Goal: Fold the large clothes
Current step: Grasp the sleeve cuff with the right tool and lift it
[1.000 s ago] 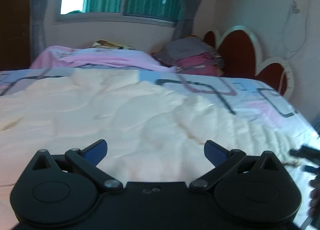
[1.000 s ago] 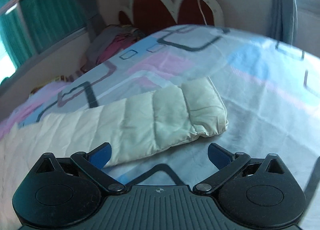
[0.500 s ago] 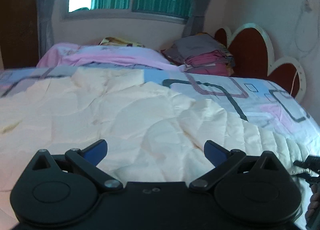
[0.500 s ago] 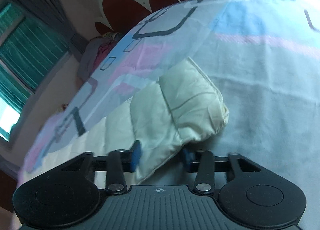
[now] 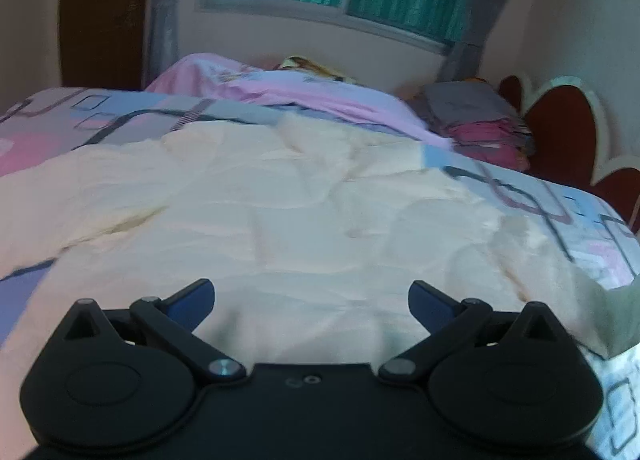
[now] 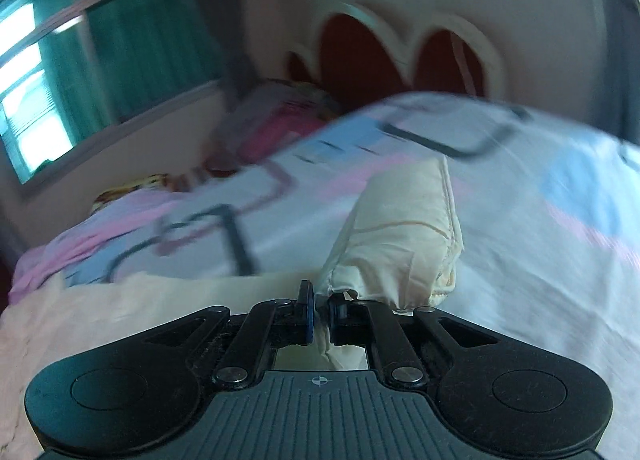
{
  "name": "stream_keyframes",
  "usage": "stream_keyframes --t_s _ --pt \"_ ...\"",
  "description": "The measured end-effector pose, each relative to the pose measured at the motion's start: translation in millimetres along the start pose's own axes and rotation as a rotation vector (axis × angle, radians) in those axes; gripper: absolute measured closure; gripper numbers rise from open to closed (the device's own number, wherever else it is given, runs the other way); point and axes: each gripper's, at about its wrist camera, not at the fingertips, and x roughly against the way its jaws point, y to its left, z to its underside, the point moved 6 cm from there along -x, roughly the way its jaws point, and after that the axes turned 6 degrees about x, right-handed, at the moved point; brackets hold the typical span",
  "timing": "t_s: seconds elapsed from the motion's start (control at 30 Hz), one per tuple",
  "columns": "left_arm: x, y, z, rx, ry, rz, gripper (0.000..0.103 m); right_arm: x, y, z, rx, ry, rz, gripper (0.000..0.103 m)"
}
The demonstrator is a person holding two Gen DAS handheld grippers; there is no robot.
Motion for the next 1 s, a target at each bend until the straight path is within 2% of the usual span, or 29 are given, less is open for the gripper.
stream_keyframes --t_s 0.1,0.23,0.4,0.57,0.77,1.0 --pt "-6 23 -5 0.008 0.016 0.001 0.001 -1 66 -5 0.095 -0.011 -0.069 0.097" --pt "-5 56 -11 0.023 0.015 0.021 0.005 -3 154 6 0.195 -0.003 -0.177 0.097" --pt "3 96 -23 0.034 -0.018 -0.007 0.008 -7 257 41 0.306 0.044 -0.303 0.097" --pt "8 133 -34 0.074 -0.044 -0.039 0.007 -10 342 87 0.476 0.085 -0.383 0.096" --pt "8 160 -42 0.124 -0.044 -0.011 0.007 -21 403 140 0.601 0.132 -0.468 0.096" --pt "1 174 -45 0.166 -0.032 0.031 0.007 -25 457 181 0.644 0.194 -0.57 0.096"
